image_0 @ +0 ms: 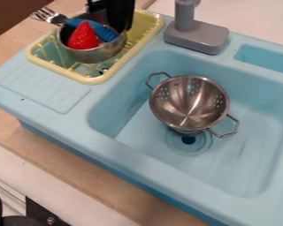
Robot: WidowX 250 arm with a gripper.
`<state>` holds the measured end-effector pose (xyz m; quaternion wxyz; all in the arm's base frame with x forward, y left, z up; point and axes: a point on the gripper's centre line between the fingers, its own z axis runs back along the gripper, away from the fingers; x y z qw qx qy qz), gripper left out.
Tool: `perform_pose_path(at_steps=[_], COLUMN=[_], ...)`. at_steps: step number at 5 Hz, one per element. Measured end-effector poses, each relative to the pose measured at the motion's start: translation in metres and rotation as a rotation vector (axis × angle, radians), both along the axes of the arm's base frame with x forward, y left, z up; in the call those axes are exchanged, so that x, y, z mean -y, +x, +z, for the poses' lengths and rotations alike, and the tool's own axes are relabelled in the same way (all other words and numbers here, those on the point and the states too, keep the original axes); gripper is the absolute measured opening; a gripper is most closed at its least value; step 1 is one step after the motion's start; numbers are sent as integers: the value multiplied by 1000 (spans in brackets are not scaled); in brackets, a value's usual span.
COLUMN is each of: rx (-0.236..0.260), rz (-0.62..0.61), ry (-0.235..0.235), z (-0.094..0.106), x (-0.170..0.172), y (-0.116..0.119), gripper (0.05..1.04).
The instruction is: Moved the silver pot to the upper left dish rack
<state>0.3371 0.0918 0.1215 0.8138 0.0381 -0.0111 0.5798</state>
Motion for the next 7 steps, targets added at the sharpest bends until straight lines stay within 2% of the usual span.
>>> perform_pose_path(at_steps=[3,6,7], rx=[-3,-6,-5], rz=[70,85,86], ry=[47,44,17], z=[-10,-19,-20], x=[1,1,1], y=[5,2,2], gripper=[66,91,247])
